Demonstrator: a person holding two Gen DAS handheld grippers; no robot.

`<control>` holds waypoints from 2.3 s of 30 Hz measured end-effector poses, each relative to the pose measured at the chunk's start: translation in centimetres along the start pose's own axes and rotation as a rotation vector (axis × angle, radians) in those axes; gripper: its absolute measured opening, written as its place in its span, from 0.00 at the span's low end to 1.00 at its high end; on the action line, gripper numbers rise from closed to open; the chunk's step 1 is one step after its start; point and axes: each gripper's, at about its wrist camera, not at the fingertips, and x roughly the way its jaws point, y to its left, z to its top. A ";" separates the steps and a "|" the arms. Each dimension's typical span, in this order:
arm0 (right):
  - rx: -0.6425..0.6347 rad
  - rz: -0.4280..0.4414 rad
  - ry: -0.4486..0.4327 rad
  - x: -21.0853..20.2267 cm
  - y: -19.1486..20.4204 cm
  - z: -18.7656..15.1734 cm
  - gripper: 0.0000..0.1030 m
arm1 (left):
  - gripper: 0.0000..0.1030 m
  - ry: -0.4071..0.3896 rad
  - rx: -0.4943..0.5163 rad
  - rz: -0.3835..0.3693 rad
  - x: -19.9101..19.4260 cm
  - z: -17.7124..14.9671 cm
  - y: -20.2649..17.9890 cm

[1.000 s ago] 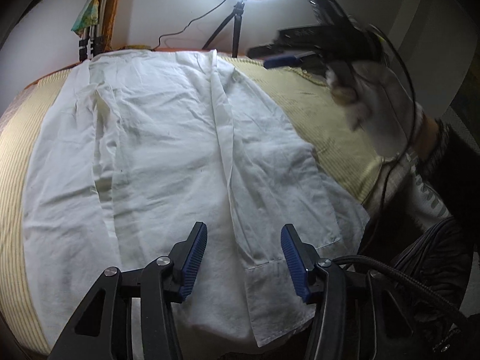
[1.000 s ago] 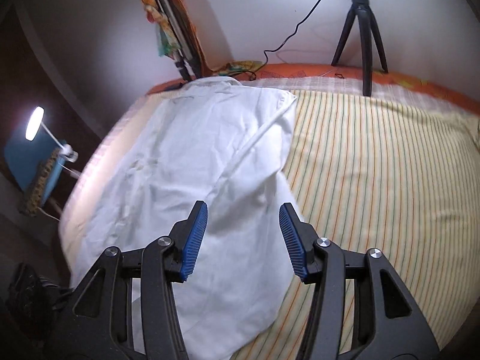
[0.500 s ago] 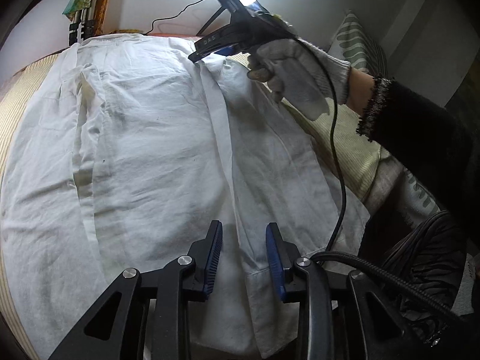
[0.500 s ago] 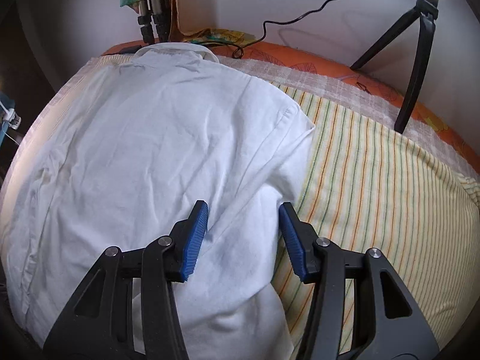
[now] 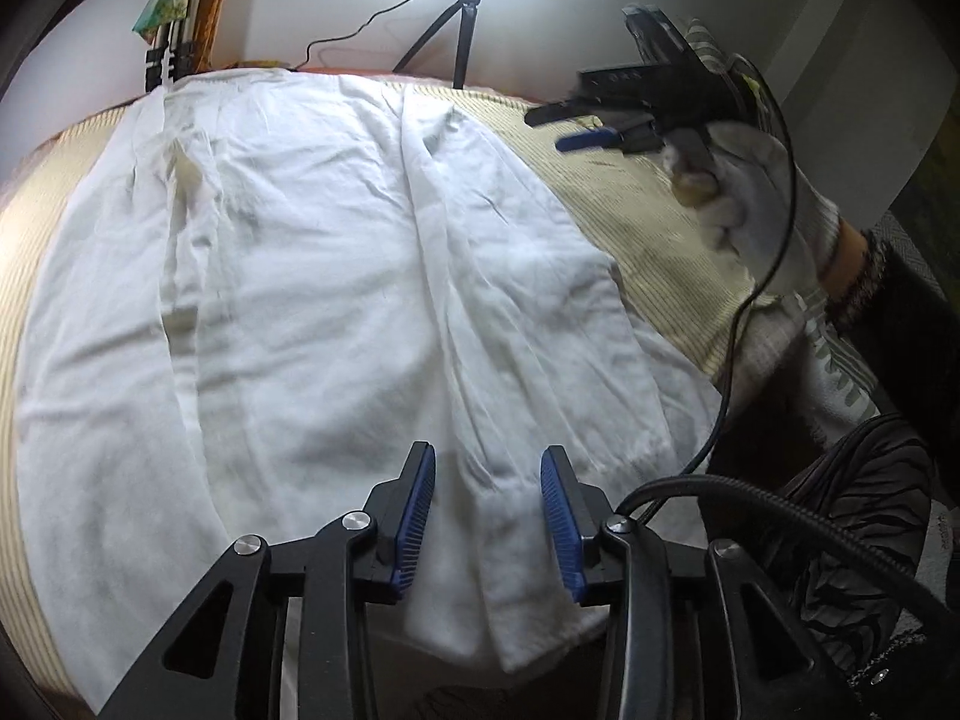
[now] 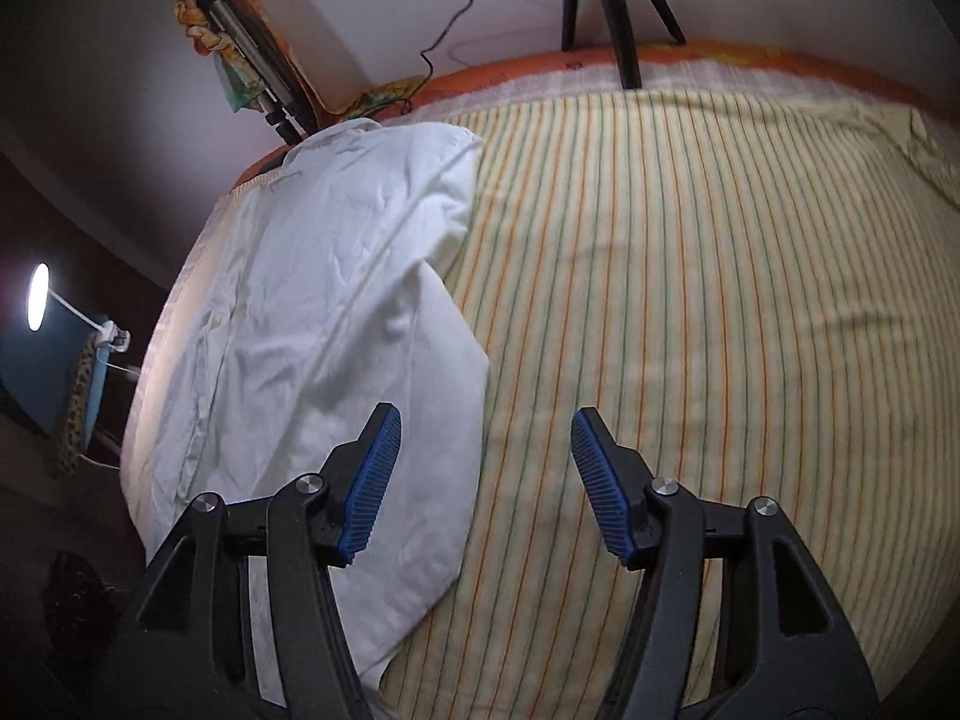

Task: Fold small clothes

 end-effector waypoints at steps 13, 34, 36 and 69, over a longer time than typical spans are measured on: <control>-0.021 0.062 0.040 3.0 2.3 -1.6 0.05 | 0.06 -0.017 -0.194 -0.107 -0.2 -1.9 0.7; -0.033 0.108 -0.009 -2.1 2.9 -3.8 0.57 | 0.37 -0.070 -0.283 -0.098 -1.1 -3.3 0.4; 0.015 0.144 0.026 -1.9 2.2 -4.8 0.57 | 0.38 -0.071 -0.257 -0.077 -1.3 -3.4 0.1; -0.045 0.116 0.044 -3.6 2.5 -7.8 0.30 | 0.27 -0.115 -0.100 0.056 -2.8 -4.6 -4.0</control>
